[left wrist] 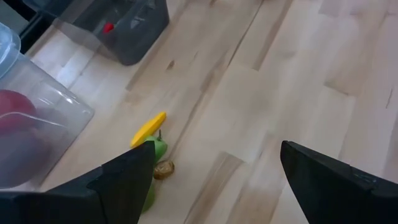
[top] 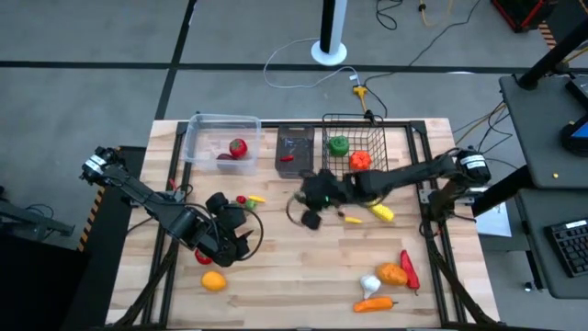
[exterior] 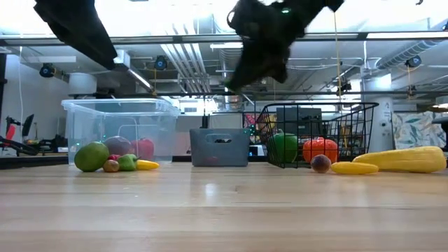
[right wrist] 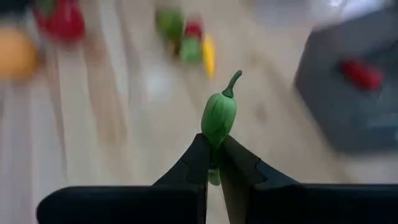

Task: Sort produce into baskets
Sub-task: Put the green chili pepper into the black bin, then put the green lime into the transparent bin

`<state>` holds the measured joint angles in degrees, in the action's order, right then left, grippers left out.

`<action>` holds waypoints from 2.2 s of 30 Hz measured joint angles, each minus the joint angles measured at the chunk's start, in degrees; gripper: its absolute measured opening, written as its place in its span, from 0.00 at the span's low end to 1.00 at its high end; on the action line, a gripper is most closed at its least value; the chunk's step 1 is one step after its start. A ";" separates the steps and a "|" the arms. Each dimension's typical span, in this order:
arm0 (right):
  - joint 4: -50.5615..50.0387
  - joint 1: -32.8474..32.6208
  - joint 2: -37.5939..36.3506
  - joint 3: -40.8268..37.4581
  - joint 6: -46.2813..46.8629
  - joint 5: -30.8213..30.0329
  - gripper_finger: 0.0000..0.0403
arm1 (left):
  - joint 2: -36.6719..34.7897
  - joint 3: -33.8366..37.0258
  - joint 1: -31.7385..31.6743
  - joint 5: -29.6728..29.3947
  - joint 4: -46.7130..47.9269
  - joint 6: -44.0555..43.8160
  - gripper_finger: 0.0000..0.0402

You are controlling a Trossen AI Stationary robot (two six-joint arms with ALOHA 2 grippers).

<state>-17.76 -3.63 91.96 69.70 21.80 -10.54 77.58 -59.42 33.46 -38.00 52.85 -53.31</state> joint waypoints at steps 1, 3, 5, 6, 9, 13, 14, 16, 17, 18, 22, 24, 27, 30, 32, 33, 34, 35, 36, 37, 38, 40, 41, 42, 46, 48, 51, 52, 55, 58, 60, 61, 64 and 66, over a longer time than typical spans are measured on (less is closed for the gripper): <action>2.16 1.25 0.00 0.15 -0.30 -0.27 0.04 | 0.00 -0.07 0.15 0.00 0.63 -0.28 0.81; 6.22 3.59 0.00 0.50 -0.49 -1.26 0.04 | 0.00 -0.45 0.43 0.02 1.50 -0.89 0.81; 10.17 5.89 0.18 1.20 -1.97 -1.47 0.04 | 0.00 -0.67 0.67 0.00 2.45 -1.39 0.81; 11.62 7.01 0.53 1.68 -2.61 -1.52 0.04 | -0.02 -0.67 0.78 0.04 2.85 -1.51 0.81; 13.14 10.39 1.90 3.14 -4.47 -2.26 0.04 | -0.02 -0.83 1.04 0.13 4.14 -2.41 0.81; 13.26 13.98 3.57 5.01 -6.67 -4.53 0.04 | -0.02 -0.83 1.14 2.39 6.36 -4.33 0.81; 13.57 14.72 3.83 5.36 -6.86 -4.57 0.04 | -0.02 -0.83 1.22 2.99 6.85 -4.78 0.81; 13.46 15.93 4.50 5.92 -6.95 -4.59 0.04 | -0.02 -0.83 1.43 3.60 7.59 -5.35 0.81; 13.64 16.47 4.72 6.09 -6.92 -4.57 0.04 | -0.02 -0.83 1.60 3.87 7.97 -5.66 0.81; 13.52 16.91 4.99 6.09 -6.90 -4.55 0.04 | -0.02 -0.83 1.72 4.30 8.52 -5.82 0.81; 13.70 17.75 5.69 6.07 -6.92 -4.55 0.04 | -0.02 -0.83 2.01 4.70 8.86 -6.17 0.81; 13.83 17.92 5.97 6.07 -6.95 -4.53 0.05 | -0.02 -0.83 2.01 4.72 8.89 -6.17 0.81; 13.60 17.93 6.16 6.07 -6.90 -4.53 0.07 | -0.01 -0.83 2.01 4.71 8.98 -6.13 0.81; 13.86 17.93 6.16 6.07 -6.84 -4.54 0.11 | 0.00 -0.83 2.03 4.70 9.08 -5.40 0.81; 13.78 17.93 6.16 6.07 -6.39 -4.53 0.13 | 0.00 -0.83 2.06 4.70 9.08 -4.74 0.81; 13.75 17.97 6.16 6.07 -6.36 -4.53 0.14 | 0.00 -0.83 2.10 4.70 9.08 -4.59 0.81; 13.76 18.00 6.16 6.07 -6.38 -4.53 0.15 | 0.00 -0.83 2.11 4.70 9.08 -4.57 0.81; 13.82 18.00 6.16 6.07 -6.40 -4.53 0.16 | 0.00 -0.83 2.11 4.70 9.08 -4.53 0.81; 13.82 18.00 6.16 6.07 -6.38 -4.53 0.16 | 0.00 -0.83 2.11 4.70 9.08 -4.47 0.81; 13.80 18.00 6.16 6.07 -6.35 -4.53 0.17 | 0.00 -0.83 2.11 4.71 9.08 -4.45 0.81; 13.76 18.00 6.16 6.07 -6.20 -4.53 0.18 | 0.00 -0.83 2.14 4.72 9.06 -4.45 0.81; 13.78 18.06 6.16 6.07 -5.90 -4.53 0.19 | 0.00 -0.83 2.14 4.75 9.04 -4.45 0.81; 13.80 18.07 6.16 6.07 -5.93 -4.55 0.20 | 0.00 -0.82 2.14 4.83 9.04 -4.47 0.81; 13.79 18.08 6.16 6.07 -6.15 -4.55 0.20 | 0.00 -0.81 2.14 4.94 9.04 -4.50 0.81; 13.78 18.02 6.08 6.07 -6.70 -4.53 0.22 | 0.00 -0.81 2.14 5.09 9.02 -5.68 0.81; 13.68 17.78 5.61 6.06 -6.90 -4.47 0.23 | 0.00 -0.81 2.14 5.71 9.04 -6.66 0.81; 13.35 16.79 4.06 6.04 -7.49 -4.05 0.23 | 0.02 -0.81 2.14 5.84 10.08 -9.88 0.81; 13.08 16.34 3.58 6.04 -7.71 -4.03 0.23 | 0.02 -0.81 2.14 5.98 10.91 -11.21 0.81; 11.54 14.78 1.87 6.04 -8.63 -3.93 0.22 | 0.02 -0.64 2.30 6.19 12.38 -12.82 0.81; 10.23 12.92 0.39 6.04 -8.94 -3.87 0.21 | 0.02 1.07 3.39 5.32 10.56 -7.92 0.81; 9.63 11.50 -0.54 6.04 -9.00 -3.89 0.20 | 0.02 3.30 4.32 4.29 8.12 -3.18 0.81; 9.12 10.78 -0.92 6.04 -9.00 -3.89 0.20 | 0.02 4.57 4.72 3.60 7.26 -1.43 0.81; 7.69 8.60 -1.89 6.04 -9.50 -3.86 0.21 | 0.04 8.69 5.12 1.40 4.41 0.31 0.81; 7.18 7.29 -2.52 6.04 -10.11 -3.86 0.22 | 0.02 11.17 5.11 1.06 2.64 0.34 0.81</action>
<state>-10.58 3.66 89.44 75.75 11.69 -14.41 77.61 -48.25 38.57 -36.93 55.49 -52.97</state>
